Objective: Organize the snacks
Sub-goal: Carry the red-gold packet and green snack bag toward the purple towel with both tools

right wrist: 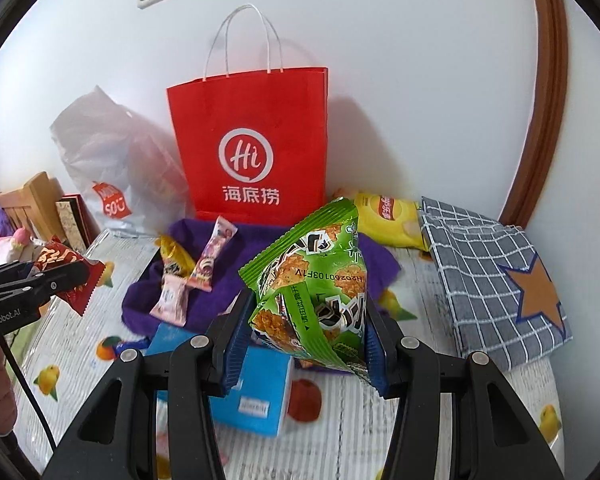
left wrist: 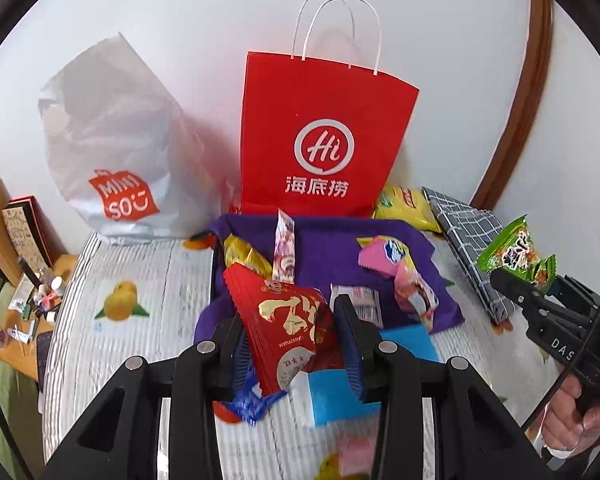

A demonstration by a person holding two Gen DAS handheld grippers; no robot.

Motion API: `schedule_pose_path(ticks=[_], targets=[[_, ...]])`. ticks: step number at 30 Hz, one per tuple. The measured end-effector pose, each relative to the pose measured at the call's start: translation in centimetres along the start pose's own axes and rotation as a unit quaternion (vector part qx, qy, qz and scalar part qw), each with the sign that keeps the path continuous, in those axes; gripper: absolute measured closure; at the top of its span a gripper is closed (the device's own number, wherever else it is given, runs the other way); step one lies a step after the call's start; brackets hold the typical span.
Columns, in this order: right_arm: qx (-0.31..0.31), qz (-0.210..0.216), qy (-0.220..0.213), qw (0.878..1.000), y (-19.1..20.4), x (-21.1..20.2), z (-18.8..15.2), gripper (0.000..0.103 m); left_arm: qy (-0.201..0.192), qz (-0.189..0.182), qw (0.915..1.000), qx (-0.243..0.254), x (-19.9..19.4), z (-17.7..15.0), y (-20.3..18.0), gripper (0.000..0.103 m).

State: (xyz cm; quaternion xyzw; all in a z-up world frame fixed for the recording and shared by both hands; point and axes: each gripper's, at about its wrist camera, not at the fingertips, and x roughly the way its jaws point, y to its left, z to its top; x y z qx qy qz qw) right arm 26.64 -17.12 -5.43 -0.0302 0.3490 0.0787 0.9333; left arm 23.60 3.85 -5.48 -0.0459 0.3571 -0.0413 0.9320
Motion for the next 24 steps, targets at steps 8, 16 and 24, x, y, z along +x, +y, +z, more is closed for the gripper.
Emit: schedule_pose_path(ticks=[8, 16, 24], targets=[[0.003, -0.005, 0.007, 1.0, -0.3, 4.2, 3.1, 0.053, 0.004, -0.009, 0.9999, 0.0, 3.5, 3.1, -0.4, 0.066], [-0.006, -0.008, 0.004, 1.0, 0.1, 7.8, 6.3, 0.053, 0.019, -0.004, 0.9998, 0.006, 7.2, 5.9, -0.3, 0.066], [-0.003, 0.001, 0.003, 1.0, 0.0, 11.1, 7.7, 0.053, 0.017, 0.005, 0.9998, 0.005, 9.9, 7.4, 0.1, 0.066]])
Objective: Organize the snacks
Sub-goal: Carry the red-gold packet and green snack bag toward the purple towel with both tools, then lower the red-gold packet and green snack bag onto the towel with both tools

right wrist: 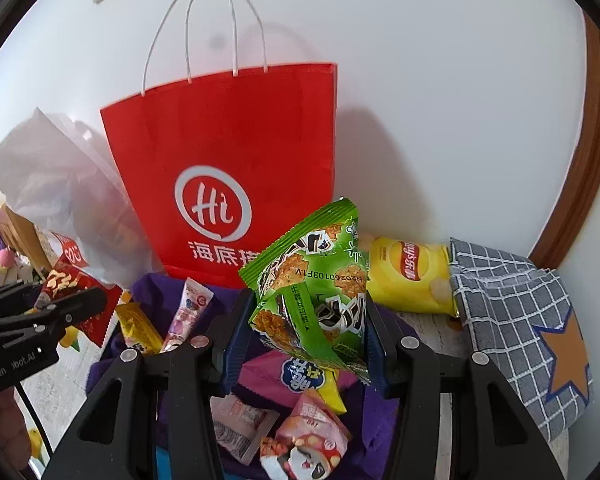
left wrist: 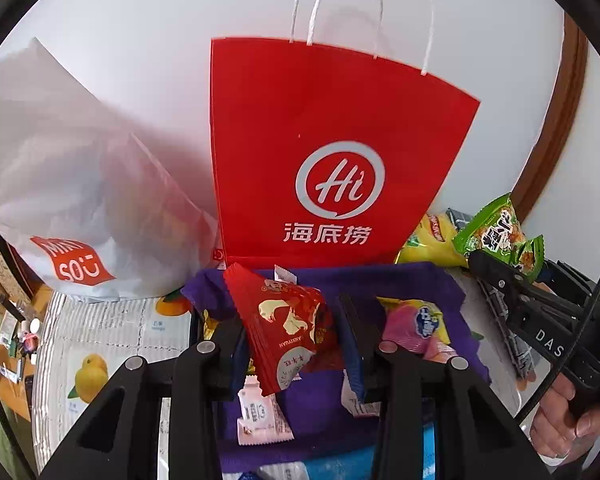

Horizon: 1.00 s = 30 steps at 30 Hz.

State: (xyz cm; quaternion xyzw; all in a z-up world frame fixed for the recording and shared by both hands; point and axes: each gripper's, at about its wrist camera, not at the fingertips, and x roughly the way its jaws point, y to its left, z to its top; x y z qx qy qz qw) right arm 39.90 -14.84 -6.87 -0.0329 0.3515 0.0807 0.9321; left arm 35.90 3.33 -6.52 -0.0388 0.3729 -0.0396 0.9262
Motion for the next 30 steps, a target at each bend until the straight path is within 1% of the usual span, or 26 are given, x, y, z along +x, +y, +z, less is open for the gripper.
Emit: schedule_pose_path(ticks=[3, 5, 7, 9, 15, 18, 21, 25, 30], targets=[[-0.001, -0.001, 0.015, 1.0, -0.1, 1.8, -0.9, 0.053, 0.01, 0.001, 0.9999, 0.002, 1.4, -0.6, 0.4, 0.066], [-0.01, -0.012, 0.033, 0.999, 0.0, 3.1, -1.1, 0.053, 0.024, 0.01, 0.9997, 0.004, 2.6, -1.0, 0.6, 0.066], [-0.01, -0.017, 0.037, 0.999, -0.1, 3.7, -1.3, 0.053, 0.03, 0.014, 0.9995, 0.002, 3.2, -1.1, 0.9, 0.066], [-0.008, -0.009, 0.041, 0.999, -0.2, 4.0, -1.3, 0.053, 0.033, 0.013, 0.9994, 0.001, 3.3, -1.1, 1.1, 0.066], [-0.011, -0.009, 0.05, 0.999, -0.3, 4.8, -1.5, 0.053, 0.039, 0.017, 0.9991, 0.0, 3.8, -1.1, 1.2, 0.066], [-0.01, -0.006, 0.055, 0.998, -0.5, 5.0, -1.6, 0.053, 0.048, 0.022, 0.9986, -0.003, 4.2, -1.2, 1.4, 0.066], [-0.008, -0.004, 0.058, 0.998, -0.7, 5.1, -1.6, 0.053, 0.059, 0.018, 0.998, -0.01, 4.7, -1.4, 1.6, 0.066], [-0.003, 0.018, 0.069, 0.997, -0.9, 5.5, -1.9, 0.053, 0.072, 0.02, 0.9971, -0.015, 5.3, -1.5, 1.7, 0.066], [-0.015, 0.032, 0.085, 0.996, -0.1, 6.2, -2.7, 0.053, 0.077, 0.023, 0.9967, -0.01, 5.5, -1.6, 1.6, 0.066]])
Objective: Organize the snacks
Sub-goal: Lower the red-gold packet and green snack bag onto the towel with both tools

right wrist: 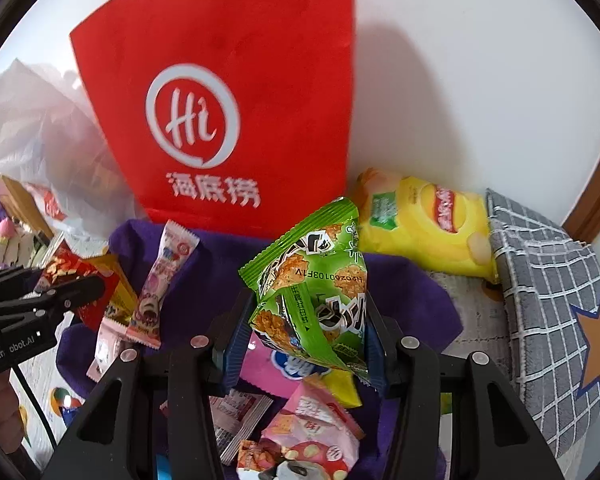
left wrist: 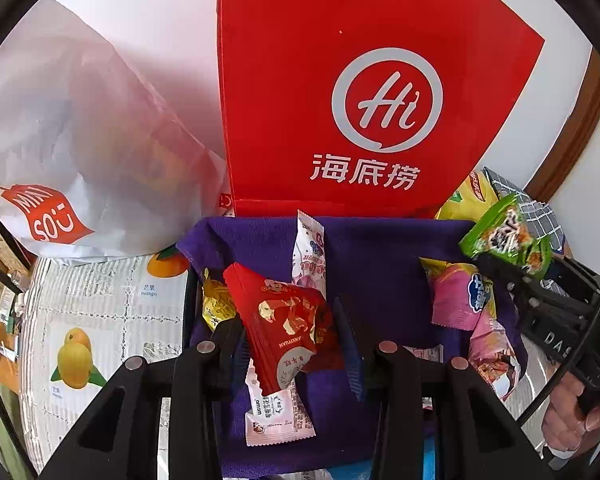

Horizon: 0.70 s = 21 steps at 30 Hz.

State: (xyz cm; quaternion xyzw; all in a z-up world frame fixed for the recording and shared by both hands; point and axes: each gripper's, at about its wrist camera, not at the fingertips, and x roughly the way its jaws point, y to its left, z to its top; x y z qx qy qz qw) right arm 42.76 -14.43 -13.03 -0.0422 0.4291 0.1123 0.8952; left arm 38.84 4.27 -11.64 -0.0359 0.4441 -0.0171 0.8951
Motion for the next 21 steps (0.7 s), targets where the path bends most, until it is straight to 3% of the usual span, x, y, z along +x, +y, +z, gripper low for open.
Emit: schedule_pose_path(ticks=[7, 21], targets=[[-0.031, 0.021, 0.022, 0.999, 1.7, 1.0, -0.5, 0.053, 0.009, 0.005, 0.9999, 0.001, 0.3, 0.1, 0.2, 0.066], [-0.035, 0.004, 0.052, 0.998, 1.7, 2.3, -0.8, 0.053, 0.03, 0.006, 0.9995, 0.006, 1.2, -0.1, -0.1, 0.066]])
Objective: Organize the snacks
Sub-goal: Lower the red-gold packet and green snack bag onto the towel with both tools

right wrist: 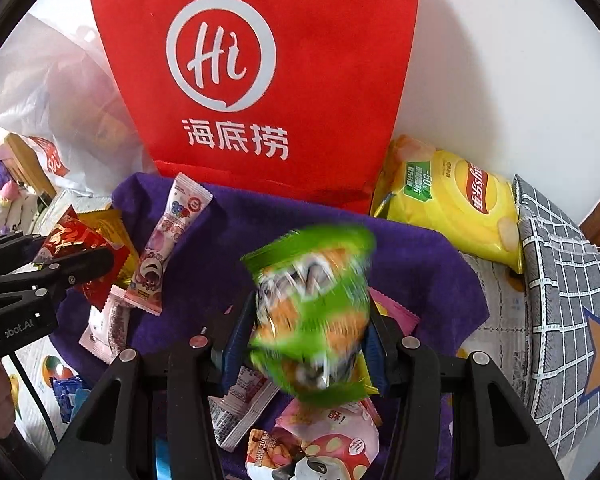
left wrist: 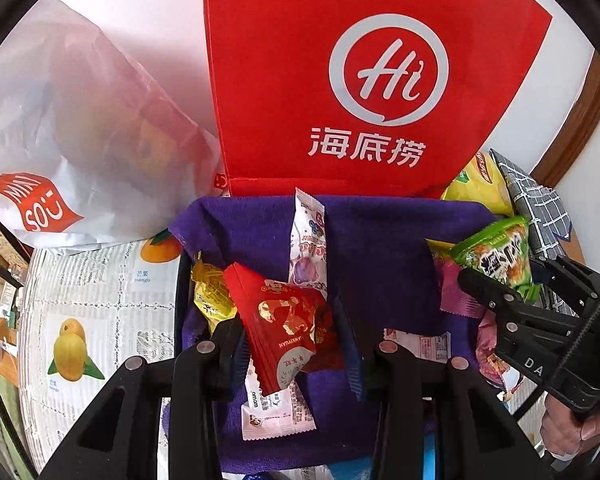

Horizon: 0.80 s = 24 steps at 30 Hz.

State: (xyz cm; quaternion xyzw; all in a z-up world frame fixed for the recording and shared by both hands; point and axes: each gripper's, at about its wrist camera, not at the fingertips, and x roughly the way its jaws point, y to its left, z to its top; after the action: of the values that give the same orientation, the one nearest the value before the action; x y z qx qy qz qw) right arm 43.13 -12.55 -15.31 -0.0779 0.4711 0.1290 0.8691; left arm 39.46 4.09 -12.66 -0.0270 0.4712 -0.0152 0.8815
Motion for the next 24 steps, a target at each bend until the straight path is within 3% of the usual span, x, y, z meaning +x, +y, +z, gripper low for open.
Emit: schedule_pose_path(ticks=[12, 24], targets=[[-0.011, -0.006, 0.002, 1.0, 0.2, -0.2, -0.2, 0.052, 0.022, 0.017, 0.9996, 0.008, 1.1, -0.2, -0.2, 0.066], [-0.004, -0.001, -0.016, 1.0, -0.3, -1.1, 0.0, 0.04, 0.036, 0.025, 0.9989, 0.018, 1.8, -0.4, -0.7, 0.066]])
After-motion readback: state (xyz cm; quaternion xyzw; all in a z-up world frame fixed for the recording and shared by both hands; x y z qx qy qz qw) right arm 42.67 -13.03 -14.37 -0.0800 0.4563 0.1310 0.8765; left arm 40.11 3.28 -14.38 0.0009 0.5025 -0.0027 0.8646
